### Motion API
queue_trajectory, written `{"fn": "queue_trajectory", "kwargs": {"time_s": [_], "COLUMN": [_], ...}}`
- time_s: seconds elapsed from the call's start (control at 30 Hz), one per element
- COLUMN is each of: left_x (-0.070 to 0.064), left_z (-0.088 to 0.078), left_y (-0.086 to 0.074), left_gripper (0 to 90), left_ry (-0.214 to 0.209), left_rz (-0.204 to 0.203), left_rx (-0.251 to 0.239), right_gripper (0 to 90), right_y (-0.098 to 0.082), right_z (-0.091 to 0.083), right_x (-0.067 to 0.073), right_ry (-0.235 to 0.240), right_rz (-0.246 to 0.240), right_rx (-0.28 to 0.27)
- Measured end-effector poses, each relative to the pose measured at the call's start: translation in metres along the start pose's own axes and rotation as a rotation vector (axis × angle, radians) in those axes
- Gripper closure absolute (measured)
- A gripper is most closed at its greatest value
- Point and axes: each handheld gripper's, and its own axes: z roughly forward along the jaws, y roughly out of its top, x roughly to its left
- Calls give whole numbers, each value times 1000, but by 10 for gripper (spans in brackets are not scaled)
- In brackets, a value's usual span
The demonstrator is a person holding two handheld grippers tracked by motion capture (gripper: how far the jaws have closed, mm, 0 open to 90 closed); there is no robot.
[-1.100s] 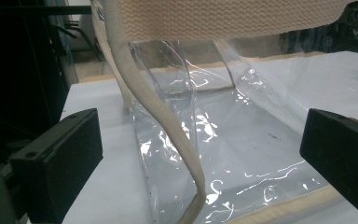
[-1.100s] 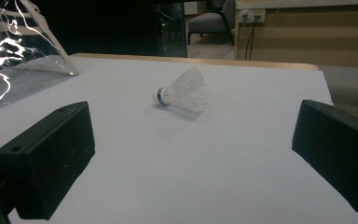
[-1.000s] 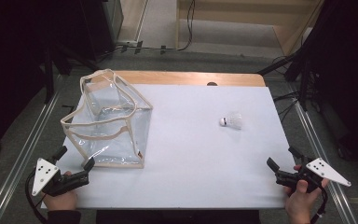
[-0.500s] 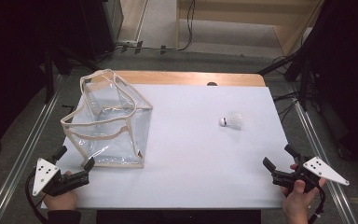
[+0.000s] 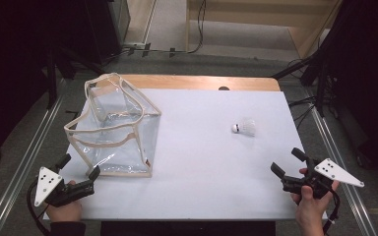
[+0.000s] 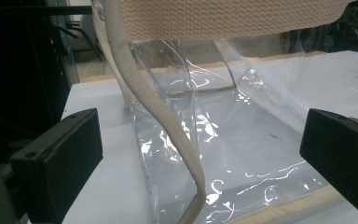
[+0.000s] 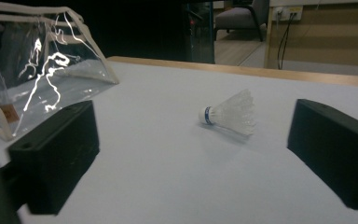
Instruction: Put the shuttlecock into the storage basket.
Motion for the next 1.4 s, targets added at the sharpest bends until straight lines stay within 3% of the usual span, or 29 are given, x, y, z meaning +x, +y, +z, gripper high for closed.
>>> {"fn": "queue_trajectory", "kwargs": {"time_s": [0.1,0.2,0.27,0.3,0.47,0.53,0.7,0.83,0.87,1.1,1.2,1.27,1.4], "left_x": [0,0,0,0,0,0,0,0,1,1,2,2,2], "left_z": [0,0,0,0,0,0,0,-1,-1,-1,-1,-1,-1], "left_y": [0,0,0,0,0,0,0,0,0,0,0,0,0], "left_gripper": [0,0,0,0,0,0,0,0,0,0,0,0,0], "left_ry": [-2,-2,-4,-4,-4,-4,-5,-6,-7,-8,-8,-8,-11], "left_rz": [-4,-3,-3,-2,-2,-2,-2,-4,-5,-6,-8,-9,-13], "left_rx": [-3,-4,-2,-2,-6,-6,-5,-9,-10,-7,-7,-8,-9], "right_gripper": [67,68,72,139,152,221,276,417,417,673,747,787,835], "right_y": [5,11,13,16,21,25,30,36,36,39,39,41,44], "right_z": [2,11,13,18,29,39,52,65,65,77,82,88,93], "right_x": [0,4,5,7,9,11,14,16,16,13,12,12,12], "right_ry": [3,2,2,-1,12,2,-4,-10,-10,-70,-71,-78,-63], "right_rz": [14,-24,-25,-23,-14,-11,-13,-37,-37,-42,-37,-69,-78], "right_rx": [8,43,53,63,103,145,207,246,246,267,286,303,320]}}
